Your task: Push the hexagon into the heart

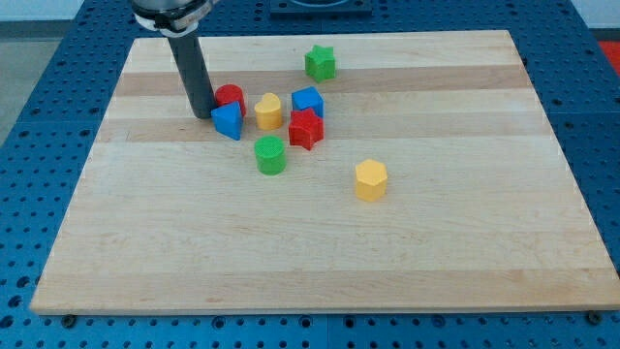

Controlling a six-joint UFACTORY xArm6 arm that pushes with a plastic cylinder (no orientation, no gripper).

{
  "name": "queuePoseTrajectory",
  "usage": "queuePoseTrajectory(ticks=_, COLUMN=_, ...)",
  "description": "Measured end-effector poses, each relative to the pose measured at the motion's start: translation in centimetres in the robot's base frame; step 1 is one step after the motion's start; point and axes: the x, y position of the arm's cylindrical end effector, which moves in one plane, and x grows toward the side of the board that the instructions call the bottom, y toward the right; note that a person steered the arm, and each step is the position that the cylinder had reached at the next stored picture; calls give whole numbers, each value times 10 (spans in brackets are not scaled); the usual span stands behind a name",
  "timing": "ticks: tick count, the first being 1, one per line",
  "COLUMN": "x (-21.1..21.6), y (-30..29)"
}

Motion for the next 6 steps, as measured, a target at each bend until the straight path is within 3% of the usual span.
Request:
queuePoseTrajectory(ticks=1, x=0, y=-11)
queuePoseTrajectory(ticks=2, x=30, y=-46)
queuePoseTrajectory(ticks=3, x=95, y=-34)
queuePoseTrajectory(ticks=4, x=124, y=34)
queuePoseTrajectory(ticks=6, x=121, y=120)
